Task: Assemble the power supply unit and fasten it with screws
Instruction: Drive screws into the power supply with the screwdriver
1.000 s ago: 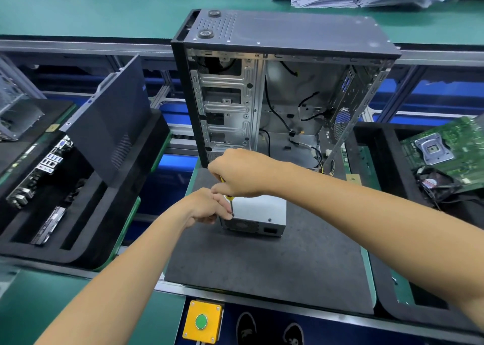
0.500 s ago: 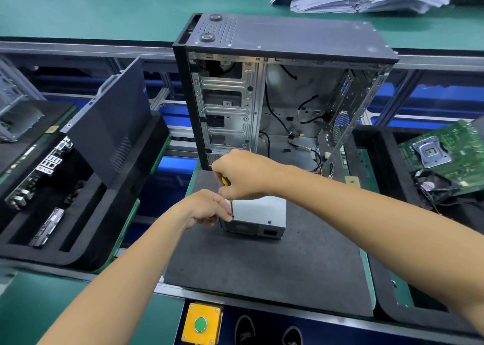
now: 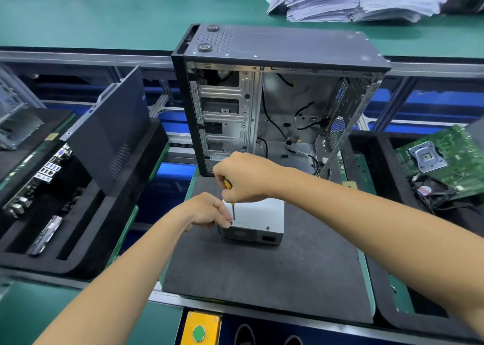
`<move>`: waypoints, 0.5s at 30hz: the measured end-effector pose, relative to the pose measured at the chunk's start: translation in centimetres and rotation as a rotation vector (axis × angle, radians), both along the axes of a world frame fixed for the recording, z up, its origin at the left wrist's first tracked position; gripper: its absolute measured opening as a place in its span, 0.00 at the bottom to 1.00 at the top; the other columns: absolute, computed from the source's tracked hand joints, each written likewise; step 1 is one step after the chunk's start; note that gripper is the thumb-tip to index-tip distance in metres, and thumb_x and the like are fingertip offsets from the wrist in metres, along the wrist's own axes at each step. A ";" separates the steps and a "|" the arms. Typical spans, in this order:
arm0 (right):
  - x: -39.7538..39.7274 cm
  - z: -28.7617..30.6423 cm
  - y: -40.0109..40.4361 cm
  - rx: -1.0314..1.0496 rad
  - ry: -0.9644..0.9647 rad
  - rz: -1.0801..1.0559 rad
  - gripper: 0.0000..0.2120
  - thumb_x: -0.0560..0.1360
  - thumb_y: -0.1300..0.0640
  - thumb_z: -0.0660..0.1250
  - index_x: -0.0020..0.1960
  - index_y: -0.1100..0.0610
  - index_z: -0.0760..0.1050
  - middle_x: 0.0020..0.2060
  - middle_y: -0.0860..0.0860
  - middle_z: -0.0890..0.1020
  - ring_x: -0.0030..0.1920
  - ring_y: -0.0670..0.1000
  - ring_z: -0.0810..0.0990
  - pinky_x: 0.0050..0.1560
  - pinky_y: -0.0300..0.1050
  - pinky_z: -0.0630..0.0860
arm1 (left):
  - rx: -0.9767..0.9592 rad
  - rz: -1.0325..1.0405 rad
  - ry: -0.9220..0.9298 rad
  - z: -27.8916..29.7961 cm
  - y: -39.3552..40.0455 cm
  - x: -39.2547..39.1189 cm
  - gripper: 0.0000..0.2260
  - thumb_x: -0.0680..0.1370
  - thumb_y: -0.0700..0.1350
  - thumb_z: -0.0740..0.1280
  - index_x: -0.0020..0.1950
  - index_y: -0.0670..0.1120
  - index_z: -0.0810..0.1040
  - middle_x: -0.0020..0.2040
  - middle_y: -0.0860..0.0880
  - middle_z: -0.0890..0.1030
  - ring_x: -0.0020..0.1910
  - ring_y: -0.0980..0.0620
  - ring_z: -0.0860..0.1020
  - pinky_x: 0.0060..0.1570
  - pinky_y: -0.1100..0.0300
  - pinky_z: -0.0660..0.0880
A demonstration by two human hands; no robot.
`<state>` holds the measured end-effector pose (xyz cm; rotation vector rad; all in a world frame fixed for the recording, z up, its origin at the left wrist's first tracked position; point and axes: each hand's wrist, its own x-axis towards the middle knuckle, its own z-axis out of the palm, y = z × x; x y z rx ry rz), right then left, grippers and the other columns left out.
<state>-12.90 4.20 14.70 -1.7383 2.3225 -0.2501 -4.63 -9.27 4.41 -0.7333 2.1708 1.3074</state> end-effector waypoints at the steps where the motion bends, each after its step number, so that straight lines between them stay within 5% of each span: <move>1: 0.0 0.0 0.1 0.000 -0.001 0.002 0.03 0.69 0.56 0.67 0.40 0.55 0.73 0.35 0.47 0.76 0.40 0.49 0.72 0.32 0.43 0.69 | -0.001 -0.012 0.005 0.0 0.0 0.0 0.07 0.70 0.36 0.75 0.35 0.48 0.85 0.49 0.43 0.85 0.39 0.51 0.74 0.37 0.62 0.73; 15: -0.2 -0.3 0.5 -0.010 0.029 -0.003 0.04 0.69 0.58 0.66 0.40 0.54 0.71 0.31 0.45 0.70 0.34 0.46 0.69 0.29 0.41 0.63 | -0.018 -0.018 0.072 0.2 -0.2 0.5 0.03 0.70 0.38 0.76 0.39 0.46 0.85 0.28 0.54 0.78 0.35 0.52 0.73 0.37 0.61 0.74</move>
